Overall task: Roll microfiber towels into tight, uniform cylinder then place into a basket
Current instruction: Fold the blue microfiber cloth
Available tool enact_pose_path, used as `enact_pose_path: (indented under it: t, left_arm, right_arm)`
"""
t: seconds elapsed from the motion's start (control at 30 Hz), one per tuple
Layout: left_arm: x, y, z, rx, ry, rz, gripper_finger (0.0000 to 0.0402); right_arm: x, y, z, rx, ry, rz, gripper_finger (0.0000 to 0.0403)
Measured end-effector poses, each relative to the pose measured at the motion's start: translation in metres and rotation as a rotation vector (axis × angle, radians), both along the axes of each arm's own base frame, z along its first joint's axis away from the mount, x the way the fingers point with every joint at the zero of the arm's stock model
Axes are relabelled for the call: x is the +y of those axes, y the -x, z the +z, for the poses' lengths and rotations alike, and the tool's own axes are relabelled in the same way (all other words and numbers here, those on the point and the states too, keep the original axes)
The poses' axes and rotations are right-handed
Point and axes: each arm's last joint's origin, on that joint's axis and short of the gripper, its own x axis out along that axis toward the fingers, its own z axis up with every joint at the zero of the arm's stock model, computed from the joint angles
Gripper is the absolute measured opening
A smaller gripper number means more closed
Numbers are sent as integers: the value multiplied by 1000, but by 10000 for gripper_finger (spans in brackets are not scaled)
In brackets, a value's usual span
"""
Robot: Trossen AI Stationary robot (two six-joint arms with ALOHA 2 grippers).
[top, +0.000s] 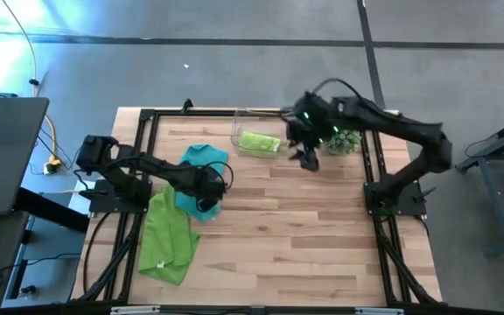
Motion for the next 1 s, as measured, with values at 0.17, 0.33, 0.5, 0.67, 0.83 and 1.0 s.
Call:
enact_pose_path:
  t: [0.17,0.33,0.5,0.67,0.83,1.0]
  left_arm:
    - [1,-3,-12,-133,24,22,115]
    - [-12,-21,-11,-317,62,-19,115]
    - [-27,-41,-9,-518,90,-91,115]
    - [-35,-57,-23,-606,92,-119,115]
    - [-38,-70,-30,-695,113,-183,115]
    - [-49,-82,-10,-841,60,-368,115]
  right_arm:
    - [45,17,-15,-39,-62,49,193]
    - [87,34,-42,-58,-145,98,193]
    - [124,45,-78,-112,-250,142,193]
    - [156,52,-116,-193,-293,150,193]
    - [174,56,-150,-352,-274,92,193]
    - [180,50,-182,-488,-247,100,193]
